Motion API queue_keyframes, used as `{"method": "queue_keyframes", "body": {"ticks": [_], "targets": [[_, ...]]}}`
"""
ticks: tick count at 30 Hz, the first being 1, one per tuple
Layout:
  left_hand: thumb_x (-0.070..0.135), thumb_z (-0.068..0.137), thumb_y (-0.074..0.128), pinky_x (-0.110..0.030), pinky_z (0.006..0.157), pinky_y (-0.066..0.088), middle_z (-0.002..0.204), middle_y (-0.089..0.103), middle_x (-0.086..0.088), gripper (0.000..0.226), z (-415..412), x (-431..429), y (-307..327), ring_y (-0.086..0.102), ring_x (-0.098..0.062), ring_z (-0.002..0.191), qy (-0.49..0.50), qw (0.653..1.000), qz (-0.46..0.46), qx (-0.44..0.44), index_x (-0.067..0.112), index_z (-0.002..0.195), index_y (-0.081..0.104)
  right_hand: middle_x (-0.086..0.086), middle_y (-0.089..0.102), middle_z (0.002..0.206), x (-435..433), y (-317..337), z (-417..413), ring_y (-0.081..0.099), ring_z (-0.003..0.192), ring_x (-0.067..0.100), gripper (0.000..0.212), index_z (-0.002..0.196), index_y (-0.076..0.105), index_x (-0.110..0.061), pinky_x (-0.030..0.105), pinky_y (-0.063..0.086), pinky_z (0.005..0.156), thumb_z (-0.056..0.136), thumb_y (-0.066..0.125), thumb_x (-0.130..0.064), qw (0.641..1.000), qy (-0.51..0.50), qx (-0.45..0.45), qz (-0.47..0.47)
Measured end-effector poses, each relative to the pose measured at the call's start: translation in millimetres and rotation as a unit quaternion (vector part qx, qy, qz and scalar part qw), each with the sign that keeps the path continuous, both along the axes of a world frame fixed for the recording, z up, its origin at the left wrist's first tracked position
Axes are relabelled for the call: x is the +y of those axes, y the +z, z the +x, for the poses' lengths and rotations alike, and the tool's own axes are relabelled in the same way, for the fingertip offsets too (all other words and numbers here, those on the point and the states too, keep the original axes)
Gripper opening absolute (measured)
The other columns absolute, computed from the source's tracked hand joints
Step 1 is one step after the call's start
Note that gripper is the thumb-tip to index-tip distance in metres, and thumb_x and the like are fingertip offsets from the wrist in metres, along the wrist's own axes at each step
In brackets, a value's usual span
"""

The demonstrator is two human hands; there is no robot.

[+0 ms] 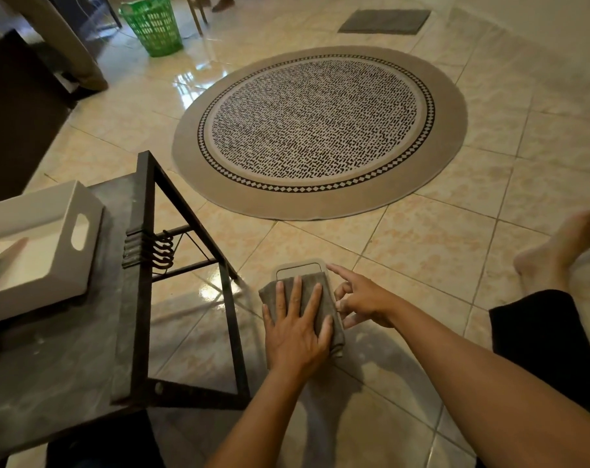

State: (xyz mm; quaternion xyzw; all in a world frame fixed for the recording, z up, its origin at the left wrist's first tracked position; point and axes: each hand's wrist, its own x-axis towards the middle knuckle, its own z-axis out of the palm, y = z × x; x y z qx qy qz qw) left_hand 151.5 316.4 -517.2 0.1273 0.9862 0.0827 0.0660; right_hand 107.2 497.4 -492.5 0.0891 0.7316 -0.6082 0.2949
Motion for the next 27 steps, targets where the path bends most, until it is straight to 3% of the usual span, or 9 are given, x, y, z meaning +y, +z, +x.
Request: {"method": "queue_keyframes", "body": {"ticks": [3, 6, 12, 17, 23, 27], "targets": [[0.064, 0.094, 0.014, -0.050, 0.112, -0.024, 0.163, -0.023, 0.004, 0.066, 11, -1, -5, -0.036, -0.022, 0.143, -0.001, 1.000, 0.011, 0.000, 0.048, 0.150, -0.016, 0.011, 0.051, 0.089, -1, 0, -1, 0.061, 0.071, 0.023, 0.092, 0.152, 0.027, -0.039, 0.054, 0.060, 0.073, 0.084, 0.052, 0.018, 1.000, -0.006, 0.003, 0.001], [0.061, 0.097, 0.014, -0.055, 0.114, -0.020, 0.161, -0.026, 0.007, 0.063, 8, 7, -6, -0.036, -0.022, 0.143, -0.023, 1.000, 0.002, 0.010, 0.048, 0.149, -0.018, 0.014, 0.052, 0.096, 1, 0, -1, 0.061, 0.080, 0.030, 0.093, 0.152, 0.025, -0.039, 0.059, 0.059, 0.080, 0.083, 0.049, 0.018, 1.000, -0.005, 0.003, 0.002], [0.062, 0.096, 0.010, -0.051, 0.114, -0.023, 0.162, -0.026, 0.005, 0.064, -1, -2, -4, -0.038, -0.022, 0.142, -0.010, 1.000, -0.003, 0.000, 0.044, 0.151, -0.017, 0.013, 0.053, 0.092, -1, 1, 1, 0.063, 0.074, 0.023, 0.091, 0.153, 0.025, -0.037, 0.041, 0.063, 0.064, 0.085, 0.054, 0.016, 1.000, -0.019, 0.006, -0.013], [0.059, 0.098, 0.011, -0.055, 0.117, -0.017, 0.162, -0.025, 0.005, 0.063, 7, 19, -8, -0.034, -0.023, 0.144, -0.032, 0.999, -0.002, 0.007, 0.043, 0.152, -0.016, 0.007, 0.062, 0.104, 2, 2, -1, 0.067, 0.084, 0.019, 0.094, 0.154, 0.023, -0.035, 0.030, 0.057, 0.056, 0.082, 0.050, 0.018, 1.000, -0.003, -0.002, -0.016], [0.059, 0.097, 0.013, -0.051, 0.115, -0.022, 0.161, -0.028, 0.005, 0.064, 2, 4, -4, -0.036, -0.022, 0.143, -0.012, 1.000, -0.002, -0.002, 0.044, 0.151, -0.017, 0.012, 0.054, 0.098, 2, 1, 0, 0.065, 0.084, 0.026, 0.092, 0.154, 0.022, -0.034, 0.040, 0.063, 0.067, 0.085, 0.049, 0.019, 1.000, -0.007, -0.010, -0.028], [0.052, 0.099, 0.013, -0.053, 0.116, -0.020, 0.161, -0.026, 0.006, 0.061, 7, 17, -7, -0.035, -0.023, 0.144, -0.035, 0.999, 0.001, -0.003, 0.045, 0.151, -0.018, 0.009, 0.055, 0.131, 2, 2, -2, 0.067, 0.101, 0.026, 0.094, 0.154, 0.021, -0.036, 0.033, 0.060, 0.061, 0.084, 0.046, 0.021, 0.999, 0.006, -0.014, -0.037]]}}
